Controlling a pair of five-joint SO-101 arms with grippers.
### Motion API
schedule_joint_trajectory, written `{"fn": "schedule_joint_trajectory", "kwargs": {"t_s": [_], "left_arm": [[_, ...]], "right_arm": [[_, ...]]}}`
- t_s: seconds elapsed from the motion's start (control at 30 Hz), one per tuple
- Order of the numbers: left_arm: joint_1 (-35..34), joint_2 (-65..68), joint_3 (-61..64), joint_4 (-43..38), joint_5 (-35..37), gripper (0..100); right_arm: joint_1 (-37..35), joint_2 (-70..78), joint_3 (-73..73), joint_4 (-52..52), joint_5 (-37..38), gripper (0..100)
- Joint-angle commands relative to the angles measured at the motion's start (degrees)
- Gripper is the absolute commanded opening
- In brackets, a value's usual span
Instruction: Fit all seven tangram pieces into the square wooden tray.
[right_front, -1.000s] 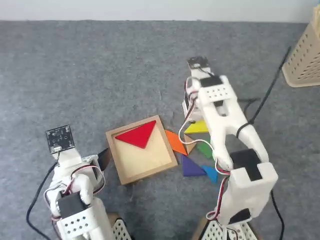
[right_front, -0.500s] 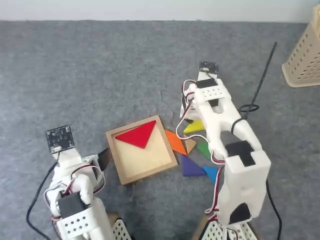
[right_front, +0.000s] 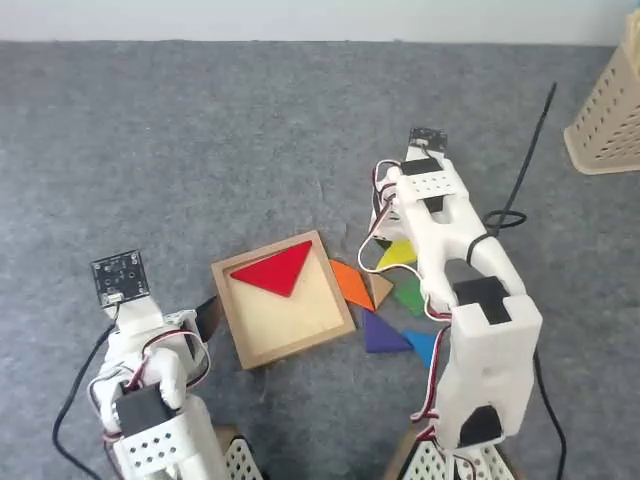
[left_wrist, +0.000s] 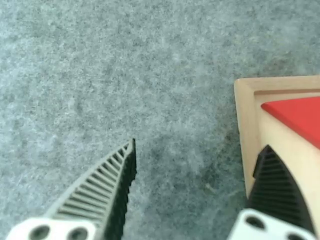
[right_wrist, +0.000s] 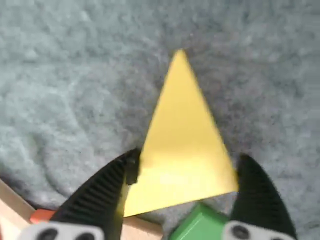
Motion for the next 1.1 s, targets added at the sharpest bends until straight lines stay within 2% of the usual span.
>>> {"fn": "schedule_joint_trajectory", "kwargs": {"t_s": [0.0, 0.13, 0.47, 0.57, 0.73, 1.07], "left_arm": [[-0.26, -0.79, -0.75, 0.35, -0.09, 35], [-0.26, -0.79, -0.75, 0.35, -0.09, 35], [-0.26, -0.79, -0.75, 0.35, -0.09, 35], [-0.26, -0.79, -0.75, 0.35, -0.09, 35], [-0.26, -0.79, -0.75, 0.35, -0.09, 35], [-0.26, -0.79, -0.75, 0.35, -0.09, 35]], "right_arm": [[0.57, -1.54, -2.37, -0.66, -0.26, 15.0], [1.63, -1.71, -3.69, 0.13, 2.02, 14.5], [2.59, -10.95, -2.11, 3.56, 2.2, 14.3], [2.07, -13.14, -0.62, 3.38, 5.1, 13.5], [-4.09, -17.36, 2.55, 3.12, 10.9, 10.6], [-21.58, -20.7, 5.63, 2.86, 14.68, 10.6]]}}
